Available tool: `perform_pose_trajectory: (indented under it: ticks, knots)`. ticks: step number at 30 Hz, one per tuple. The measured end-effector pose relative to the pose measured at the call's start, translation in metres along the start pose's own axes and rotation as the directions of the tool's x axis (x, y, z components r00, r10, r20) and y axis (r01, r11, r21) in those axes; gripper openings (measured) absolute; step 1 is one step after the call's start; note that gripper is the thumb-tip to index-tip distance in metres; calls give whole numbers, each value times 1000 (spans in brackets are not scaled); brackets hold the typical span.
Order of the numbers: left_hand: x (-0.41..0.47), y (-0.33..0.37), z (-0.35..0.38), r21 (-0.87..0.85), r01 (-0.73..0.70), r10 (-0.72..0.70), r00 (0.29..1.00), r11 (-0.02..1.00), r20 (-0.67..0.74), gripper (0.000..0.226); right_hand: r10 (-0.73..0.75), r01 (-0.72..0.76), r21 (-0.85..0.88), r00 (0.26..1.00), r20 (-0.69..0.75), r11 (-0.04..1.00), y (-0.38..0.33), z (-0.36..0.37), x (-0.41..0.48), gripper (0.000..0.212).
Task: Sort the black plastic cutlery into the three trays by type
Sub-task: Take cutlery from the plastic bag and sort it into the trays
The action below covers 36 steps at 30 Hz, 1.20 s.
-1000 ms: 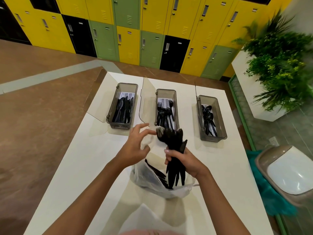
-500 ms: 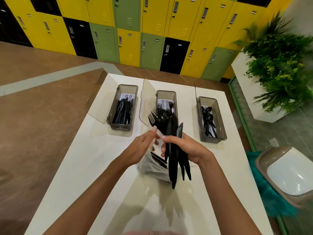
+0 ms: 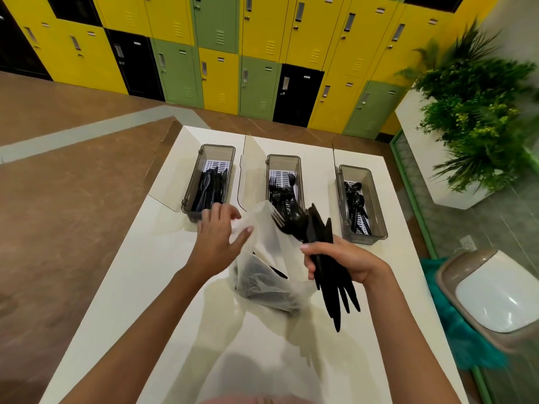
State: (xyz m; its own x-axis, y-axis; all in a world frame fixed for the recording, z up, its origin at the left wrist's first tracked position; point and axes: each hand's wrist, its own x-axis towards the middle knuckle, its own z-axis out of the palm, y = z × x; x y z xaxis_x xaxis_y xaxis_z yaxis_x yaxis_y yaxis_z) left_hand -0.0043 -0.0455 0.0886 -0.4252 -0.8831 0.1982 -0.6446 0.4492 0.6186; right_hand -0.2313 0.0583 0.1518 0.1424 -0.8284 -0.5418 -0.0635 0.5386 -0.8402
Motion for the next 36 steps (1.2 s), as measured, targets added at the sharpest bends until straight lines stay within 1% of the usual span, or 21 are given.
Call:
perform_pose_trajectory:
  ticks: [1, 2, 4, 5, 6, 8, 10, 12, 14, 15, 18, 20, 21, 23, 25, 26, 28, 30, 32, 34, 36]
  knots:
    - [0, 1, 2, 37, -29, 29, 1000, 999, -5, 54, -41, 41, 13, 999, -11, 999, -3, 0, 1, 22]
    - [0, 4, 3, 33, -50, 49, 998, 998, 43, 71, -80, 80, 15, 996, -26, 997, -6, 1, 3, 22]
    - [-1, 9, 10, 15, -60, 55, 976, 998, 212, 92, -144, 145, 6, 988, -63, 989, -13, 4, 7, 25]
    - [-2, 11, 14, 38, -63, 48, 948, 997, 316, 95, -166, 168, 15, 983, -84, 986, -16, 6, 10, 27]
    - [-4, 13, 19, 81, -76, 37, 912, 994, 409, 91, -183, 189, 42, 977, -104, 981, -19, 8, 13, 29]
    - [-9, 11, 30, 160, -124, 14, 831, 979, 557, 69, -201, 215, 87, 969, -146, 973, -23, 12, 20, 28]
    - [-16, 7, 39, 184, -167, -1, 738, 969, 675, 49, -206, 223, 83, 963, -175, 971, -26, 16, 25, 25]
    - [-25, 4, 44, 194, -200, -21, 642, 960, 766, 37, -209, 231, 95, 958, -195, 968, -26, 20, 29, 24]
    - [-33, 3, 48, 188, -252, -10, 572, 949, 820, 29, -212, 241, 121, 954, -213, 963, -26, 24, 31, 22]
    - [-38, 2, 50, 175, -254, -10, 542, 951, 840, 26, -211, 243, 131, 953, -219, 961, -26, 26, 32, 22]
    - [-46, -3, 52, 163, -176, -67, 451, 971, 890, 15, -212, 249, 148, 950, -229, 957, -24, 30, 33, 19]
    - [-48, -2, 49, 173, -177, -92, 390, 969, 916, 16, -222, 256, 139, 949, -223, 957, -21, 32, 34, 18]
    - [-47, -1, 46, 166, -173, -89, 385, 971, 919, 16, -227, 259, 134, 949, -217, 957, -19, 33, 34, 18]
    - [-41, 3, 35, 112, -107, -54, 442, 988, 895, 14, -231, 262, 133, 950, -210, 956, -15, 35, 36, 18]
    - [-31, 4, 22, -48, 66, 6, 519, 997, 855, 18, -211, 247, 158, 954, -215, 956, -11, 36, 38, 20]
    - [-25, 4, 16, -162, 178, 38, 548, 971, 835, 22, -194, 233, 173, 957, -217, 957, -9, 37, 39, 22]
    - [-18, 8, 2, -365, 381, 92, 575, 849, 813, 34, -163, 206, 183, 961, -225, 961, -6, 38, 43, 26]
    - [-13, 13, -5, -526, 523, 178, 575, 671, 799, 48, -145, 194, 193, 960, -241, 962, -5, 41, 45, 30]
    - [-10, 16, -9, -609, 581, 283, 556, 539, 781, 63, -131, 186, 204, 958, -255, 961, -2, 43, 47, 33]
    - [-9, 20, -10, -628, 600, 346, 526, 496, 777, 71, -125, 177, 201, 961, -249, 964, -1, 45, 48, 32]
    - [-7, 26, -8, -615, 589, 331, 525, 525, 784, 63, -131, 176, 198, 967, -220, 964, -1, 47, 47, 28]
